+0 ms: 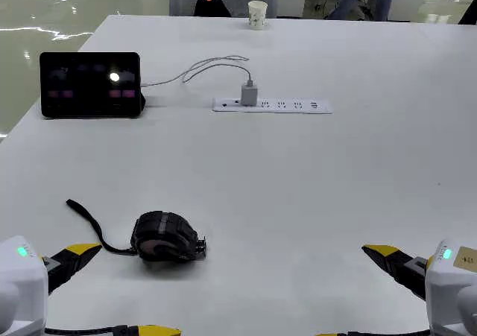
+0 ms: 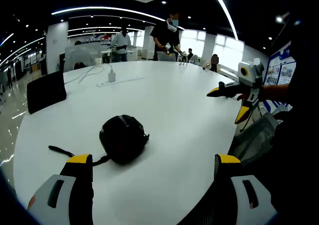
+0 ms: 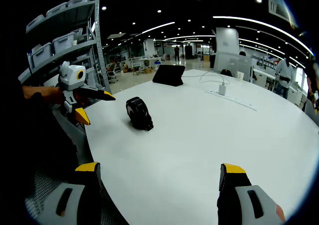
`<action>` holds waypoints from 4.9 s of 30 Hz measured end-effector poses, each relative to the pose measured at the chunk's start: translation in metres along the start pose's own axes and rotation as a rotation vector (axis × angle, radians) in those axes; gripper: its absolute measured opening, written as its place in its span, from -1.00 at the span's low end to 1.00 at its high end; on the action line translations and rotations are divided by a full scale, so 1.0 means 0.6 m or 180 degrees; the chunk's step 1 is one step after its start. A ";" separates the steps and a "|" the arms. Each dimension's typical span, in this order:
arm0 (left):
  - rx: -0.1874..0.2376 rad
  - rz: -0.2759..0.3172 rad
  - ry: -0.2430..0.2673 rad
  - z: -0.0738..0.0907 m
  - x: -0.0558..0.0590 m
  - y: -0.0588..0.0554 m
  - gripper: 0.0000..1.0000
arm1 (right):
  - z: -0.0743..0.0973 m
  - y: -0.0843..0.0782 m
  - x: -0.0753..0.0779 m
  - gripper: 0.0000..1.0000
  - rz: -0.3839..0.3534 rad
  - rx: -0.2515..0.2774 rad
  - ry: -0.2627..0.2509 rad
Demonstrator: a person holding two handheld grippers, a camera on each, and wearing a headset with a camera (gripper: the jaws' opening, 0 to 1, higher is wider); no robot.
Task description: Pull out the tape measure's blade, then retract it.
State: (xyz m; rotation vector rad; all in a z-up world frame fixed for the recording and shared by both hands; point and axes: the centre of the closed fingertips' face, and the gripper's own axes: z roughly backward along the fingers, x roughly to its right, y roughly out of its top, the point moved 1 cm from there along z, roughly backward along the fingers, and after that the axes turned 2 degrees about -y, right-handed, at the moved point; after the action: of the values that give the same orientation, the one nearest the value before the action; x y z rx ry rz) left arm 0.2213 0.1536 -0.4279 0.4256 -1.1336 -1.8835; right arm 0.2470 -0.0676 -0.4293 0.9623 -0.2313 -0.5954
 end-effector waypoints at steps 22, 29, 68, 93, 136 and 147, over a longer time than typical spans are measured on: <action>0.0003 -0.0031 -0.0003 0.000 -0.001 0.002 0.98 | -0.002 -0.003 -0.001 0.98 0.0054 -0.0031 0.0019; -0.0004 -0.0033 -0.0002 0.001 -0.003 0.002 0.98 | -0.003 -0.007 -0.001 0.98 0.0070 -0.0082 0.0027; -0.0082 -0.0208 -0.0153 -0.019 -0.044 0.020 0.98 | -0.034 -0.004 0.020 0.95 0.0195 -0.0213 0.0204; -0.0232 -0.0386 -0.0408 -0.050 -0.067 0.029 0.98 | -0.080 0.004 0.031 0.84 0.0485 -0.0338 0.0514; -0.0561 -0.0780 -0.0719 -0.092 -0.096 0.029 0.41 | -0.196 0.052 0.000 0.24 0.1243 -0.0206 0.1188; -0.0703 -0.0895 -0.0805 -0.097 -0.104 0.025 0.13 | -0.228 0.064 -0.014 -0.01 0.1436 -0.0165 0.1325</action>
State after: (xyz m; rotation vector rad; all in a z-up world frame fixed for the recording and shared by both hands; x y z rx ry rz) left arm 0.3018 0.1700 -0.4547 0.2350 -1.0518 -2.3337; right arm 0.3145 0.0490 -0.4740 0.9234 -0.0547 0.0169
